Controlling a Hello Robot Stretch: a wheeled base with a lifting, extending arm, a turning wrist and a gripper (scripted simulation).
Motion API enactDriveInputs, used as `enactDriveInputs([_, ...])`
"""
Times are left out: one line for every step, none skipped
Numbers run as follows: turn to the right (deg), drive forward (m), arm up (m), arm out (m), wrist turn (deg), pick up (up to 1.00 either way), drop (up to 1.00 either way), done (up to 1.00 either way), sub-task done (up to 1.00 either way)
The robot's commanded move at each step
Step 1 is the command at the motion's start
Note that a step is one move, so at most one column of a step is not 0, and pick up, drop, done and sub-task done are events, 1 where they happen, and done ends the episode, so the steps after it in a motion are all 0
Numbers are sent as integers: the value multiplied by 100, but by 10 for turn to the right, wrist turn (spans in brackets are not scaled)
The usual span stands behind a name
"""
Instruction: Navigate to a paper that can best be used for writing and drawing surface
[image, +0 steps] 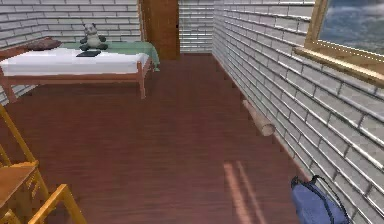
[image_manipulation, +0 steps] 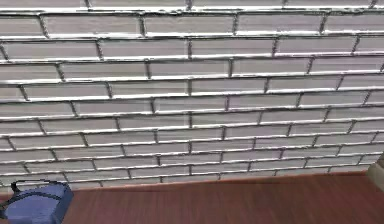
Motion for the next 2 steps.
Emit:
enactDriveInputs([0,100,0,0,0,0,0,0,0])
enactDriveInputs([0,100,0,0,0,0,0,0,0])
